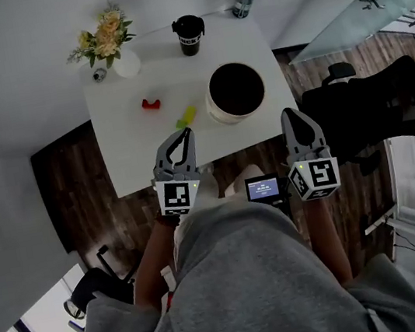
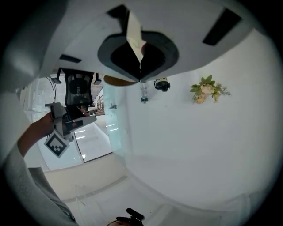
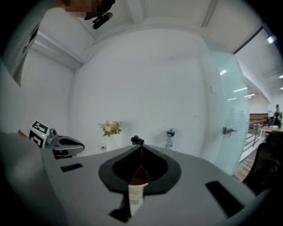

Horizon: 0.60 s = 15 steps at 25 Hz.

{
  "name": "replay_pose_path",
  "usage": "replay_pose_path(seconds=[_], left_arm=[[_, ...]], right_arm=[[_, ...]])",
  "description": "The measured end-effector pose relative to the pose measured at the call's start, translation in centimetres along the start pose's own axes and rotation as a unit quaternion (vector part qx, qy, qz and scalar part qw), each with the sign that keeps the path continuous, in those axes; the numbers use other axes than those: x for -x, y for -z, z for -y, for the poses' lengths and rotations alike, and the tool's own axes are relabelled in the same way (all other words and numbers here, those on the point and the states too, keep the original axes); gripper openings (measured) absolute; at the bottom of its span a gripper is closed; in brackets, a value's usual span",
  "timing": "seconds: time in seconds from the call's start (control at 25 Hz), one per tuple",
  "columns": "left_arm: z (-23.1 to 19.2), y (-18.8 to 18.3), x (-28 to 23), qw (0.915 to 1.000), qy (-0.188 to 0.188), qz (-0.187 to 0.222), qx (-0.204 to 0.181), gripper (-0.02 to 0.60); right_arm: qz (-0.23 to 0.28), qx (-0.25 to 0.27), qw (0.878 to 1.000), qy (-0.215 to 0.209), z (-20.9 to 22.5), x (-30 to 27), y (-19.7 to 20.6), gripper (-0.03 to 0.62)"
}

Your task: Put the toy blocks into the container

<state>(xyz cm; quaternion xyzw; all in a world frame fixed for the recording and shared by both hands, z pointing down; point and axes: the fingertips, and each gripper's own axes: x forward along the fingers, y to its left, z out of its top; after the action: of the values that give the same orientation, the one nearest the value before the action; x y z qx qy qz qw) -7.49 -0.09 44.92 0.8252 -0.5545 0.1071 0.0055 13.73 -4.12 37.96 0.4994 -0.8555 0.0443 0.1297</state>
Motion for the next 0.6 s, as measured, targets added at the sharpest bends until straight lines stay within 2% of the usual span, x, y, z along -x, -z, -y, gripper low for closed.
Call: replay_pose_path(seconds=[0.12, 0.28, 0.6], left_arm=[[-1.2, 1.4, -1.5, 0.9998, 0.009, -0.018, -0.006, 0.008], [-1.9, 3.3, -2.5, 0.9987, 0.01, -0.048, -0.014, 0.008], [-3.2, 8.6, -4.4, 0.9924, -0.021, -0.12, -0.017, 0.008]], right_arm=[[-0.007, -0.014, 1.0, 0.015, 0.7, -1.6, 0.6, 0.005], [-0.009, -0.021, 1.0, 0.011, 1.3, -3.2, 0.9, 0.005], [-0.01, -0.004, 0.999, -0.036, 2.3, -6.6, 1.2, 0.005]])
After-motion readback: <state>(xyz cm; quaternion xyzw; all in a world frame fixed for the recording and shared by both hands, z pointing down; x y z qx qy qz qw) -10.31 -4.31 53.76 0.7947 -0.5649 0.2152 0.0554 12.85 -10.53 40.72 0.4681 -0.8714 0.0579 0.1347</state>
